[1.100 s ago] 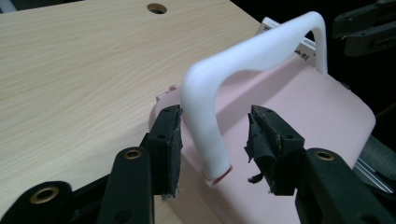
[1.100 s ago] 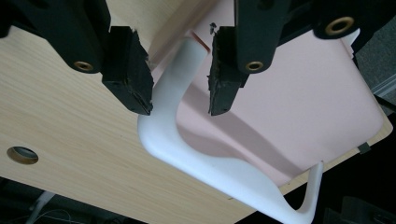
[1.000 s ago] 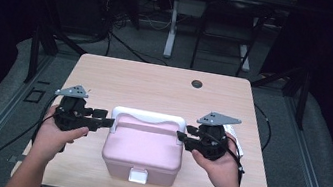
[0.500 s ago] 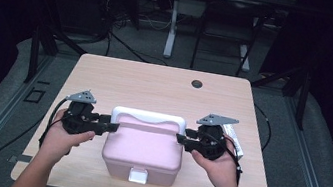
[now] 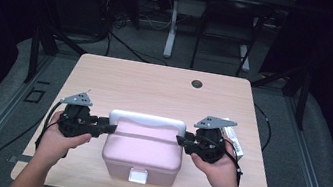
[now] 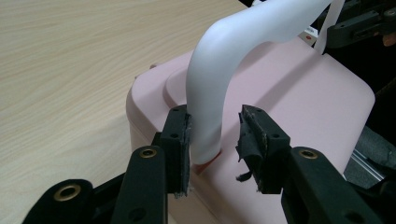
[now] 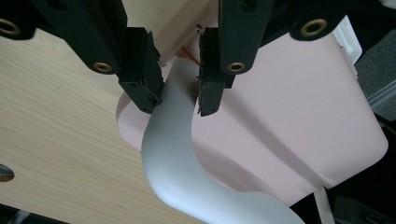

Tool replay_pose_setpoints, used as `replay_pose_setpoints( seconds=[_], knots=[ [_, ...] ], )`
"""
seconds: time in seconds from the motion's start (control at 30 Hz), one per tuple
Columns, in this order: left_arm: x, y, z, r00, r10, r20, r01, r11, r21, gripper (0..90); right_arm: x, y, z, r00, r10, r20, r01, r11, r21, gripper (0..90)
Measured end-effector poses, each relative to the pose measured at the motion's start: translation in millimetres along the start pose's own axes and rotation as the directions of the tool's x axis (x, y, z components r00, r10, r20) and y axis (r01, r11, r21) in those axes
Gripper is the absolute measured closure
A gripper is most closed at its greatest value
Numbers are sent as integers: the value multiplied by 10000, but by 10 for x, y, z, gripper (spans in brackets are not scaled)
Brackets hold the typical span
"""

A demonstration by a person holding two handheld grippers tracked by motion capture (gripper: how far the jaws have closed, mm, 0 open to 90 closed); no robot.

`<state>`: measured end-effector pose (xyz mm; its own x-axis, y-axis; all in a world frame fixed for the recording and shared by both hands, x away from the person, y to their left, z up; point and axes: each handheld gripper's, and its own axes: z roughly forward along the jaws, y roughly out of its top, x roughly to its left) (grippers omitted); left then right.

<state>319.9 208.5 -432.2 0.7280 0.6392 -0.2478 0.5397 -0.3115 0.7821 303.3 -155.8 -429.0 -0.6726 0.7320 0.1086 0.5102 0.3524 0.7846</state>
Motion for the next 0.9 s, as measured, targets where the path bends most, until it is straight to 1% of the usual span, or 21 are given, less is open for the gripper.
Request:
replay_pose_setpoints(
  seconds=[0.1, 0.2, 0.27, 0.3, 0.33, 0.43, 0.53, 0.57, 0.6, 0.73, 0.8, 0.9],
  knots=[
    [-5, -23, 0, 9999, 110, 6, -110, 9999, -94, 639, 3, -18, -6, 10000, -52, -45, 52, 10000, -1, 717],
    [3, -32, -3, 9999, 71, 93, -71, 9999, -94, 648, 5, -26, -8, 10000, -7, -81, 7, 10000, 8, 718],
    [9, -42, 7, 9999, 73, 99, -72, 9999, -89, 653, 2, -34, -3, 9999, -40, -113, 40, 10000, 16, 720],
    [9, -54, 25, 9999, 104, 79, -104, 9999, 17, 657, 5, -38, 2, 9999, -45, -117, 45, 10000, 29, 720],
    [9, -54, 25, 9999, 104, 79, -104, 9999, 17, 658, 5, -38, 2, 9999, -45, -117, 45, 10000, 29, 720],
    [9, -77, 72, 9998, 220, -16, -219, 9995, 238, 675, 4, -45, 0, 9999, -38, -163, 39, 10000, 64, 727],
    [13, -82, 74, 9997, 232, -1, -232, 9996, 182, 688, 3, -49, -5, 9998, -22, -221, 24, 9999, 109, 732],
    [9, -87, 70, 9996, 253, -120, -251, 9996, 112, 705, 1, -52, -8, 9996, -33, -265, 37, 9999, 129, 734],
    [9, -87, 70, 9996, 253, -120, -251, 9996, 112, 716, 1, -52, -8, 9996, -33, -265, 37, 9999, 129, 734],
    [-2, -89, 65, 9992, 349, -182, -347, 9993, 113, 726, 1, -59, -5, 9996, -43, -284, 46, 9999, 104, 734],
    [-8, -84, 61, 9984, 508, -230, -504, 9986, 160, 728, 4, -61, -2, 9996, -53, -270, 55, 9999, 104, 734],
    [-17, -86, 63, 9984, 500, -277, -496, 9987, 134, 731, 1, -64, -3, 9996, -21, -294, 25, 9999, 111, 738]
  ],
)
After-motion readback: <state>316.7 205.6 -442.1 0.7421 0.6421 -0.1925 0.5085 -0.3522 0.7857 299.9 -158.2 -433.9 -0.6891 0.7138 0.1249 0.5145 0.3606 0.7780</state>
